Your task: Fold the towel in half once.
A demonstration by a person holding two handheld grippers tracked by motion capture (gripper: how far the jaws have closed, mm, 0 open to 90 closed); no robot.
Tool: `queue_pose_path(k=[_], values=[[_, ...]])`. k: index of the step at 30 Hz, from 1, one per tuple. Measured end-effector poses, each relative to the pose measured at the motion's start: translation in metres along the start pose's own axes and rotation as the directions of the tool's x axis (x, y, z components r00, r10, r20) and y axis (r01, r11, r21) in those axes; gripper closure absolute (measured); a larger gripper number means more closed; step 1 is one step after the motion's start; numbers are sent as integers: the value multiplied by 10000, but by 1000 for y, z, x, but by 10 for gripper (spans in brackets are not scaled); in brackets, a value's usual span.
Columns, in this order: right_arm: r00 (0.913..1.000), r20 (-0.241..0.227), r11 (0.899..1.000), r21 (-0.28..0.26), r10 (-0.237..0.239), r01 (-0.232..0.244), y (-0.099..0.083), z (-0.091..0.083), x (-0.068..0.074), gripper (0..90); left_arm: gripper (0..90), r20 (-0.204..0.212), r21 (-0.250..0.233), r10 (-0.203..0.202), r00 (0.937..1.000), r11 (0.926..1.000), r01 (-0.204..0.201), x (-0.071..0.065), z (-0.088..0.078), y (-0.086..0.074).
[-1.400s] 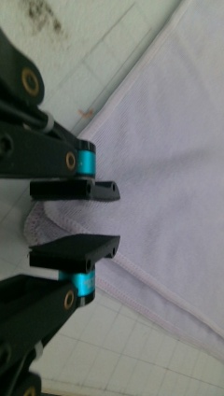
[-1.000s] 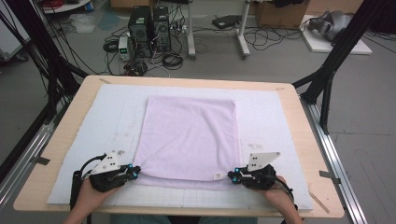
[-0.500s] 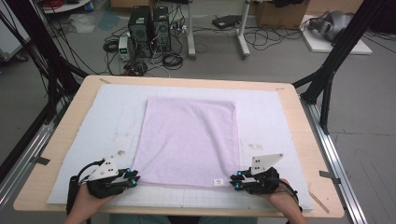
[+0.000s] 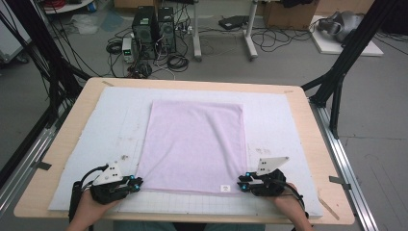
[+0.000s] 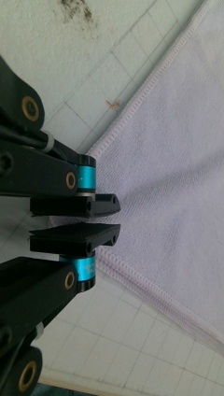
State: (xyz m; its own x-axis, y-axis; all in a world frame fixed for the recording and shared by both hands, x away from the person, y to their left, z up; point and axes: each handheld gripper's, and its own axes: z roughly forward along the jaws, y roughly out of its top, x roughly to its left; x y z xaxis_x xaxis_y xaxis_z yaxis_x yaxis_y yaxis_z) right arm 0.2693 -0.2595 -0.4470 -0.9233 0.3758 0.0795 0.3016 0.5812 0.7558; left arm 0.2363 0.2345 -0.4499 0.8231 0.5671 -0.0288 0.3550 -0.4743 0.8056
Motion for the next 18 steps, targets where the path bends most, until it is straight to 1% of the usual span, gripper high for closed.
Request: queue_pose_path(k=[3,4,8,12,15,18], values=[[10000,-11,10000,56,58,-58,2,-1,-1,719,790,26,-45,-56,10000,10000,56,2,0,2],[10000,-1,10000,20,42,-42,3,-2,-1,710,761,5,-144,-121,9999,9998,121,2,-1,3],[9998,184,9996,-284,83,-77,13,-5,-5,659,692,-32,-446,-329,9995,9985,327,8,-1,11],[9985,464,9983,-515,290,-266,22,-8,-13,592,648,-98,-627,-436,9990,9971,429,15,1,19],[9967,636,9962,-734,507,-460,26,-11,-19,544,619,-152,-863,-665,9977,9942,649,20,2,24],[9941,819,9938,-914,715,-639,29,-12,-25,507,586,-217,-904,-749,9970,9933,726,25,2,27]])
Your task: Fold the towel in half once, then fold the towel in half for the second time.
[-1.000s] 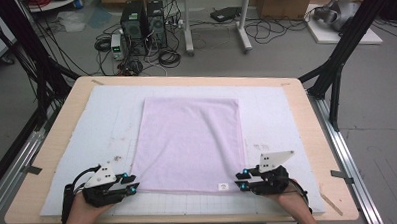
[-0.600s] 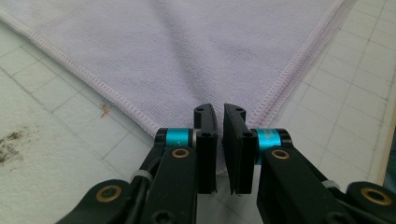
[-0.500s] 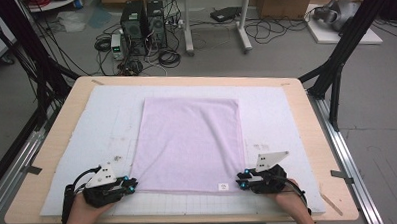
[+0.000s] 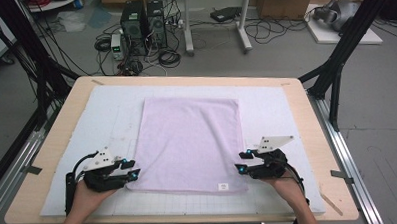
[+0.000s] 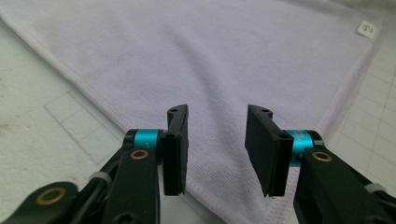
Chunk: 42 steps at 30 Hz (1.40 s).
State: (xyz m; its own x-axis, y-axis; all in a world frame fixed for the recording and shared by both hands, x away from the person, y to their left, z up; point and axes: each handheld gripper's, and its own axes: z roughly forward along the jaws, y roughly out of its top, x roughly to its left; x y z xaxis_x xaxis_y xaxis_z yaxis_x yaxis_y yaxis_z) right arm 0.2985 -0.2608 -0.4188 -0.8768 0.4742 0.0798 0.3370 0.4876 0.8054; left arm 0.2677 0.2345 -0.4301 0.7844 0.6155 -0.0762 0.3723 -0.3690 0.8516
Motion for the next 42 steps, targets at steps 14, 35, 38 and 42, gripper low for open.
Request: queue_pose_path(k=[14,35,38,42], values=[[9961,558,9957,-672,680,-642,24,-1,-19,323,478,-455,-276,-277,9986,9993,265,13,3,19],[9992,251,9990,-319,318,-310,47,2,-36,289,428,-852,-332,-170,9962,9993,142,31,8,51],[9992,316,9992,-335,237,-226,48,2,-36,289,429,-890,-406,-216,9958,9990,181,34,7,51],[9986,347,9990,-242,393,-385,46,3,-39,289,429,-953,-466,-353,9948,9984,310,37,7,50]])
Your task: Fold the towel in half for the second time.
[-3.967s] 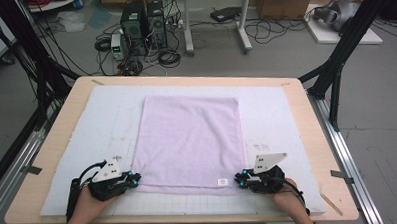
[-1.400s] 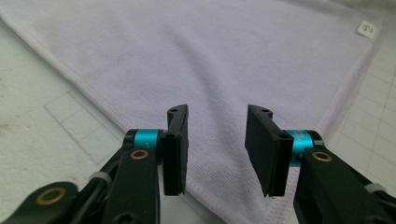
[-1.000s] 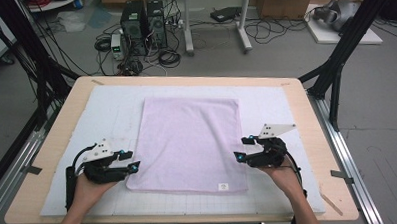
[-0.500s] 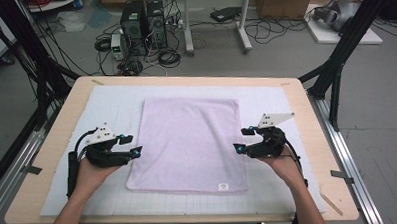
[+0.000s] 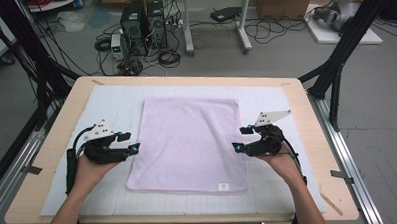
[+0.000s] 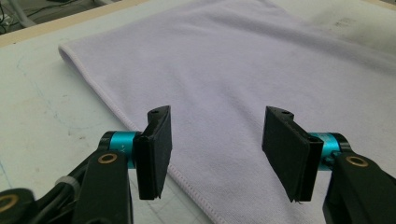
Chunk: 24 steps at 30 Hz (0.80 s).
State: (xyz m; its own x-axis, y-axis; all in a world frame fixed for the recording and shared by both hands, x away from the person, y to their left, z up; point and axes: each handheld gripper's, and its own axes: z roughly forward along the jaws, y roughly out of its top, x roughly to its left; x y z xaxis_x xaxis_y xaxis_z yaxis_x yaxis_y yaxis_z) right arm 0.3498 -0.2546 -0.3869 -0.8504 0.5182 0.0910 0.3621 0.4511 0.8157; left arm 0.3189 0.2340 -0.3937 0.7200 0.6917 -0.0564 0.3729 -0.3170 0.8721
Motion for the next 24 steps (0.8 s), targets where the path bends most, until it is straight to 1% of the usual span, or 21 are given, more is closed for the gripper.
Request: queue_pose_path(k=[2,4,5,7,8,10,12,15,16,17,18,20,21,23,24], values=[[10000,68,10000,-54,-61,61,0,1,0,289,429,-72,-2,4,10000,10000,-4,2,0,0],[10000,44,10000,12,-2,2,1,1,0,291,429,-96,-53,-68,9999,10000,67,3,2,0],[9999,85,10000,54,-54,53,2,1,-1,292,431,-128,-72,-82,9999,9999,81,5,2,1],[9998,166,9999,69,-136,135,5,1,-4,292,433,-158,17,-160,9997,9999,161,8,3,4],[9998,174,9999,95,-86,84,7,0,-5,292,433,-176,-10,-155,9997,9999,155,9,4,6],[9994,304,9998,110,-189,186,13,-1,-10,293,435,-256,-50,-138,9996,9999,137,13,4,12],[9990,410,9997,187,-181,173,21,-2,-16,294,436,-369,-42,-119,9992,9999,117,18,7,20],[9977,641,9992,351,-221,199,33,1,-29,295,438,-659,-19,-60,9978,10000,59,27,15,31],[9975,704,9991,414,-97,68,35,4,-35,297,442,-882,-119,-140,9960,9998,130,32,20,32],[9975,708,9988,491,19,-54,36,7,-41,300,451,-995,-288,-401,9942,9989,374,37,24,31],[9972,730,9979,606,171,-216,36,12,-47,303,459,-1094,-318,-708,9915,9972,677,44,30,30],[9947,924,9956,771,457,-529,31,21,-59,322,469,-1293,-153,-1194,9844,9928,1184,55,42,24],[9933,1016,9942,867,544,-634,28,26,-64,329,475,-1355,-84,-1371,9813,9905,1372,59,48,21],[9872,1385,9906,999,796,-939,23,35,-73,343,489,-1429,77,-1588,9769,9868,1615,63,60,17],[9847,1541,9894,1069,813,-985,20,40,-77,354,496,-1467,124,-1615,9759,9862,1651,63,65,15]])
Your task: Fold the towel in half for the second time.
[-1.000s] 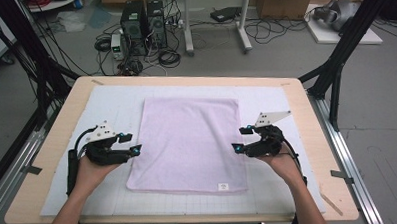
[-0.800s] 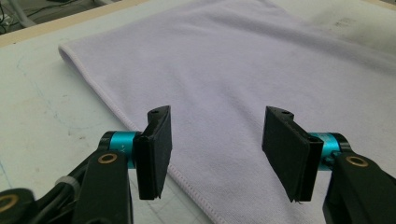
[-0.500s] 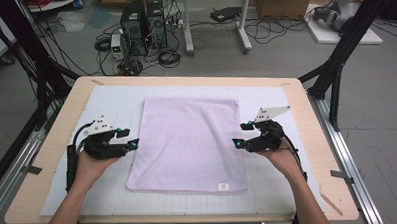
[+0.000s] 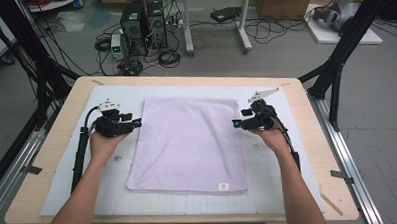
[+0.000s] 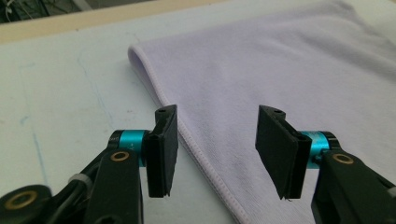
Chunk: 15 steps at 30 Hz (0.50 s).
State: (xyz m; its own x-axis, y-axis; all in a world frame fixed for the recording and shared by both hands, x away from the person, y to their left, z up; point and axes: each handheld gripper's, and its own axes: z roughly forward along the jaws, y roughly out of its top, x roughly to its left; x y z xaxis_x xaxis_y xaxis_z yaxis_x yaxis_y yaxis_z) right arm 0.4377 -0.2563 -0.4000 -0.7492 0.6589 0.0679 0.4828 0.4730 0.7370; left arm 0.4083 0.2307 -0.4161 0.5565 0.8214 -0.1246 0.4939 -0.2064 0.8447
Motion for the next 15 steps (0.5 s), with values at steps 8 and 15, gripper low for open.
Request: queue_pose_path(k=[8,15], values=[[9951,956,9975,628,272,-333,-11,32,-17,384,501,-688,1092,284,9972,9938,-208,5,33,-11],[9943,769,9950,618,740,-788,-17,41,-20,486,618,-605,1300,335,9976,9912,-254,2,47,-8]])
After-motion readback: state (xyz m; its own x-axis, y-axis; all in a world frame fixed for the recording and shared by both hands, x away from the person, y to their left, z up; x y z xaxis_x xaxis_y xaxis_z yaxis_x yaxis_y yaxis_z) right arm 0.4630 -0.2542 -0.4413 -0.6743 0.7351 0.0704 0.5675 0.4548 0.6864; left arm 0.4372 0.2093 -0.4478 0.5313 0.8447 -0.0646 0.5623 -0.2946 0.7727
